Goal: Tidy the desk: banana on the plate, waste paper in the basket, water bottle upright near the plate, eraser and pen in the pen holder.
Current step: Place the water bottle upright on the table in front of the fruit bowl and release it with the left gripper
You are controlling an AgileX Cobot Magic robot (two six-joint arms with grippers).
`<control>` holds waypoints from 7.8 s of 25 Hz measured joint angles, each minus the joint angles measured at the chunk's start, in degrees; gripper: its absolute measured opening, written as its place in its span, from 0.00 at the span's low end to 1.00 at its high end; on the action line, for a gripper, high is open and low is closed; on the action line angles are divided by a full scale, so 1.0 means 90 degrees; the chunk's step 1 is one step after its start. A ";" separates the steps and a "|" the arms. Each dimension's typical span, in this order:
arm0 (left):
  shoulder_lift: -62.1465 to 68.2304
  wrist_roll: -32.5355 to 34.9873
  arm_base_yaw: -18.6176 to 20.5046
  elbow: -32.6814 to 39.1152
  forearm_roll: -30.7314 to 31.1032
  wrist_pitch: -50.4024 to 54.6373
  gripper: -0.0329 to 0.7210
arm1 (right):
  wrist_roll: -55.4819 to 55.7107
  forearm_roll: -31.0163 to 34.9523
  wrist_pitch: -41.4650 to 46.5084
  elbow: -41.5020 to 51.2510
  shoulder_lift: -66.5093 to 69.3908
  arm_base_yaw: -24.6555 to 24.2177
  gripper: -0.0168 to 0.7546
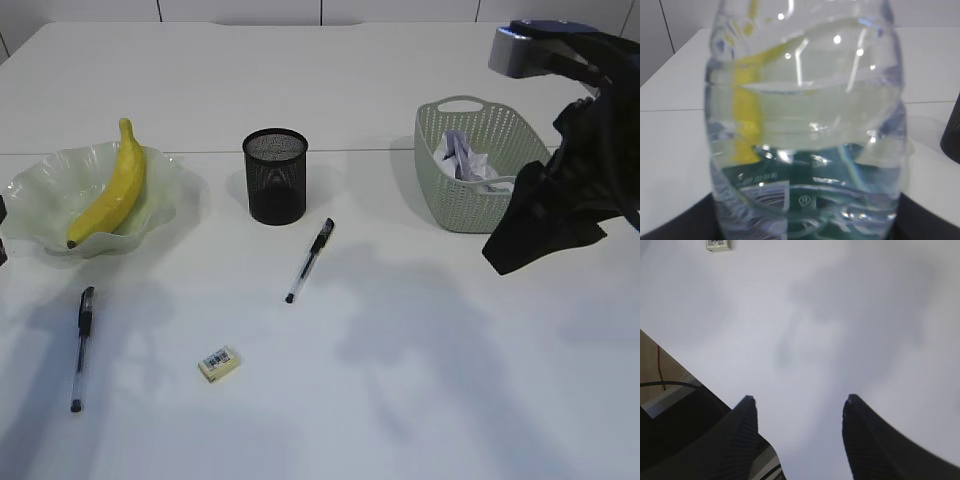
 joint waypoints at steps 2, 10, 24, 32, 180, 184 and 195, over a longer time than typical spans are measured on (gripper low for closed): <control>-0.0002 0.0000 0.0000 0.0000 0.0000 0.0000 0.57 | 0.0000 0.0000 0.0013 0.0000 0.0000 0.0000 0.54; -0.0080 0.0000 0.0000 0.0004 0.0299 0.0000 0.57 | 0.0000 -0.0014 0.0013 0.0000 0.0000 0.0000 0.55; -0.0806 0.0000 0.0000 0.0033 0.0526 0.0541 0.57 | 0.0141 -0.0235 0.0133 0.0000 -0.0095 0.0000 0.54; -0.0097 -0.0004 0.0000 0.0019 -0.0198 -0.0020 0.57 | 0.0159 -0.0275 0.0133 0.0000 -0.0105 0.0000 0.54; 0.4279 -0.1221 -0.1172 -0.4390 0.3029 -0.0043 0.57 | 0.0091 0.0005 -0.0161 0.0000 -0.0105 0.0000 0.54; 0.4279 -0.1117 -0.1172 -0.4390 0.3085 -0.0043 0.57 | 0.0091 0.0005 -0.0161 0.0000 -0.0105 0.0000 0.54; 0.4279 -0.1090 -0.1172 -0.4390 0.3085 -0.0043 0.58 | 0.0091 0.0005 -0.0147 0.0000 -0.0105 0.0000 0.54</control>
